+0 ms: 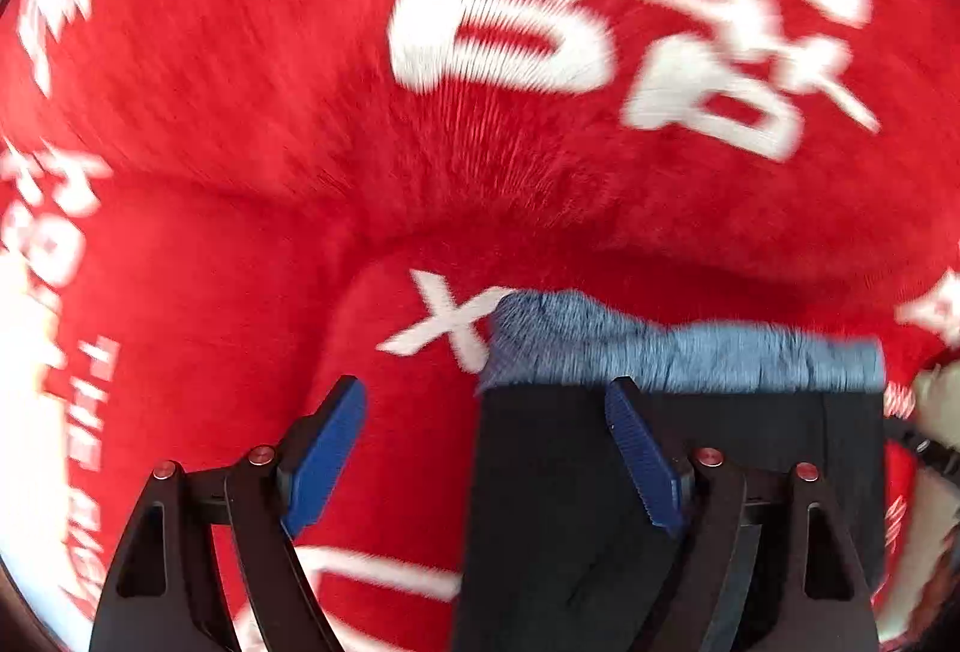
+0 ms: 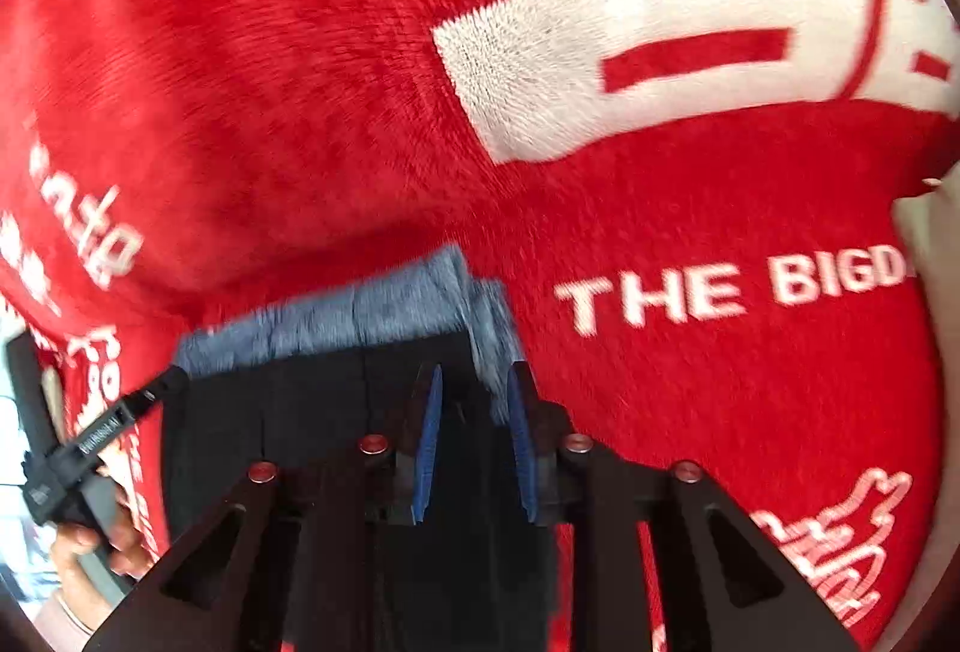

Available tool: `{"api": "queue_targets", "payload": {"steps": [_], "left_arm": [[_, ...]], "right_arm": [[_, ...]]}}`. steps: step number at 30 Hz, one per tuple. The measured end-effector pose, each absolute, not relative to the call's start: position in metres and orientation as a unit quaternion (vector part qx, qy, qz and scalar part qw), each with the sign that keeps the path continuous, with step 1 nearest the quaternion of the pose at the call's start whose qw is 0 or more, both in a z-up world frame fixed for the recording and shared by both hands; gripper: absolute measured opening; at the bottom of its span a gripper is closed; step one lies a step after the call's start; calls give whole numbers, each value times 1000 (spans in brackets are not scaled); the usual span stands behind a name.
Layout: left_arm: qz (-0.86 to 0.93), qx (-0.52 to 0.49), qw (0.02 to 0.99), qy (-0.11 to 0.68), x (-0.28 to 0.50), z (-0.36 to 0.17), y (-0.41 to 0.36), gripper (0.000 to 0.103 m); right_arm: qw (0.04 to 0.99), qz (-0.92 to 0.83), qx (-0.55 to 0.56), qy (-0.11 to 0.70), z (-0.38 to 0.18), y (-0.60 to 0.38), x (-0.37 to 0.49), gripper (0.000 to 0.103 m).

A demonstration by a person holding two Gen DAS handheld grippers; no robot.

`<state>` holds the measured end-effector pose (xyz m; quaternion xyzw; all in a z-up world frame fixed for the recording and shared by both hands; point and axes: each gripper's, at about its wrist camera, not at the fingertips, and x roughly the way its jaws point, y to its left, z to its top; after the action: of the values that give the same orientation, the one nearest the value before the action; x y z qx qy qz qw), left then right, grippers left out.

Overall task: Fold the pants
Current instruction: 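Lay the folded pants down and open both grippers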

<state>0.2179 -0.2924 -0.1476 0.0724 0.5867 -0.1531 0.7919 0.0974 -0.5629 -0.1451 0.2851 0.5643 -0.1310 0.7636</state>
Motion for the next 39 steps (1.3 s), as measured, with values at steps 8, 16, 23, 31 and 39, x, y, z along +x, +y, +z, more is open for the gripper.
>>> {"api": "queue_targets", "payload": {"steps": [8,16,23,31,39], "left_arm": [[-199,157,775,579,140,-153,-293,84],[-168,46,766,618,149,-182,-265,96],[-168,65,769,613,146,-172,-272,97],[-163,51,764,623,150,-176,-266,102],[-168,62,761,623,154,-178,-268,102]], "right_arm": [[782,-136,240,559,-122,-511,17,26],[754,-158,255,584,-165,-512,-10,26],[754,-162,236,592,-169,-511,-11,32],[749,-181,226,596,-167,-511,-14,34],[743,-188,220,603,-163,-508,-10,36]]}}
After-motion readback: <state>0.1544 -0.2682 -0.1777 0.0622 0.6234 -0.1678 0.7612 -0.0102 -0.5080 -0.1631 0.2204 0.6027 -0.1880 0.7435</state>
